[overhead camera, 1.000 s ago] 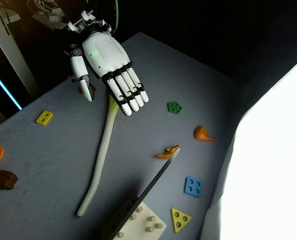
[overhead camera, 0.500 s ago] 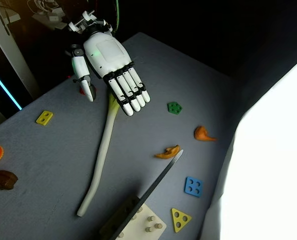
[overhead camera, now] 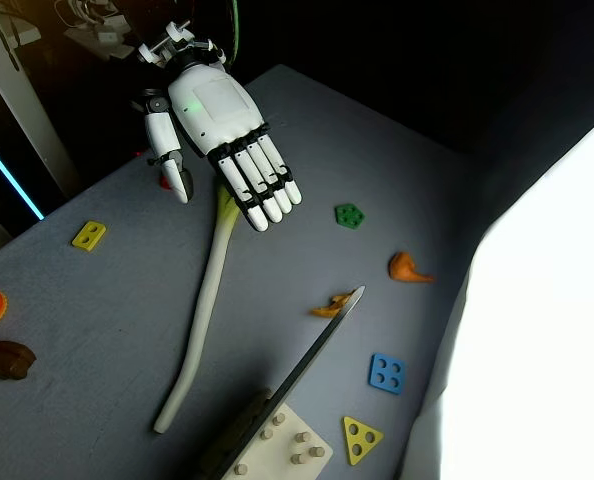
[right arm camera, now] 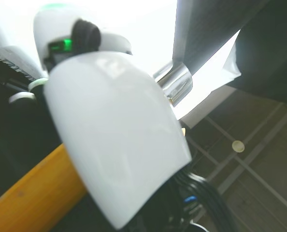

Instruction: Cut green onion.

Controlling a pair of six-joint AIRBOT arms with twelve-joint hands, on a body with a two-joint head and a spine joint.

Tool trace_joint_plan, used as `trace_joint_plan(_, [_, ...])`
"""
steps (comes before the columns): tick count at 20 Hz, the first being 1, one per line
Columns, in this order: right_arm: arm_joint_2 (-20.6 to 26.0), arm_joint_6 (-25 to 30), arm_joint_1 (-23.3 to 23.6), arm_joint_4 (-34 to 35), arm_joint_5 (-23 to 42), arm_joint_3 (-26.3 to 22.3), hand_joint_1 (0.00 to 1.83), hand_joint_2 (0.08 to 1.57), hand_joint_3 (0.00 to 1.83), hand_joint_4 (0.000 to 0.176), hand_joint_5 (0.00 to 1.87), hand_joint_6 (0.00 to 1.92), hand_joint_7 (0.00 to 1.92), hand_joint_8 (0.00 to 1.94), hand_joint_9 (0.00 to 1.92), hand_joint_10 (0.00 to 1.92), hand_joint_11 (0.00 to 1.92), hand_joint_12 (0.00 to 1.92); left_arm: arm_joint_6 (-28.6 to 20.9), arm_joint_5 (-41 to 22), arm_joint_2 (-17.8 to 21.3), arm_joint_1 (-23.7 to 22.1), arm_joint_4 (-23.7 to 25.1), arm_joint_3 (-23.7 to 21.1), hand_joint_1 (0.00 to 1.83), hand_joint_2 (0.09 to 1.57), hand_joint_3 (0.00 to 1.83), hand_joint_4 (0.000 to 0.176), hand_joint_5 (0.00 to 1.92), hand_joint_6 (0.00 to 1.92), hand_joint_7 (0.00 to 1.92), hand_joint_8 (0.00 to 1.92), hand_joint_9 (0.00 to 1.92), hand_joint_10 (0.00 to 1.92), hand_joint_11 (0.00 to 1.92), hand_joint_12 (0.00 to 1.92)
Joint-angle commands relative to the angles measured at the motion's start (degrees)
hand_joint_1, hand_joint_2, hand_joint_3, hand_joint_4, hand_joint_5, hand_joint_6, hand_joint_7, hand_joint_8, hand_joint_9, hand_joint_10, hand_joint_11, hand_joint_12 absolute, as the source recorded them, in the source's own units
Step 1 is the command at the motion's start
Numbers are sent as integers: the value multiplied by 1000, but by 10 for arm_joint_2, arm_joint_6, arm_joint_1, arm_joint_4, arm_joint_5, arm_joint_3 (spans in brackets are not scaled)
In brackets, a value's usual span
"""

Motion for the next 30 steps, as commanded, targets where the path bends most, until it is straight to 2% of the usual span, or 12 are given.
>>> trace_joint_plan(1, [10,10,1,31,82,8,999,968,0,1,204,129,327,55,179,543,0,1278,0,22,2,-6,49,2,115,1410,0,0,8,0,0,0,0,0,0,0])
trace_joint_plan(2, [11,10,1,31,82,8,961,942,0,11,137,49,255,10,137,383,0,1040,0,22,2,-6,49,2,116,1413,0,0,9,0,0,0,0,0,0,0])
trace_joint_plan(3, [13,10,0,30,84,8,921,932,0,18,96,17,213,3,113,309,0,907,0,22,2,-6,49,2,126,1413,0,0,8,0,0,0,0,0,0,0])
trace_joint_plan(6, [17,11,-1,22,92,8,878,924,0,26,4,0,66,10,20,114,0,276,0,22,2,-6,49,2,106,1417,1,0,3,1,0,0,0,0,0,0])
trace_joint_plan(8, [21,15,-1,17,95,8,829,914,0,26,0,0,2,0,2,30,0,109,0,22,2,-5,49,2,131,1410,0,0,7,3,0,0,1,0,1,0])
trace_joint_plan(13, [29,19,-3,5,102,8,839,905,0,26,0,0,0,0,0,0,0,1,1,22,4,-6,49,1,101,1418,2,0,0,0,0,0,0,0,0,0])
trace_joint_plan(15, [32,21,-6,3,103,8,829,905,0,25,0,0,0,0,0,0,4,2,1,22,4,-6,49,1,147,1407,0,0,10,3,1,0,4,1,6,3])
trace_joint_plan(21, [50,41,-23,-14,103,7,808,928,8,23,0,0,0,0,0,0,0,0,3,22,4,-6,49,0,95,1418,1,0,0,0,0,0,0,0,0,0])
trace_joint_plan(27, [65,58,-50,-18,94,7,904,910,0,25,0,0,0,0,0,0,0,0,4,22,4,-6,49,1,168,1402,0,0,36,9,24,5,22,6,16,19])
trace_joint_plan(30, [68,60,-57,-18,94,7,896,918,2,29,0,0,0,0,0,0,0,0,4,22,5,-6,49,2,140,1407,0,0,33,4,23,1,19,2,0,3])
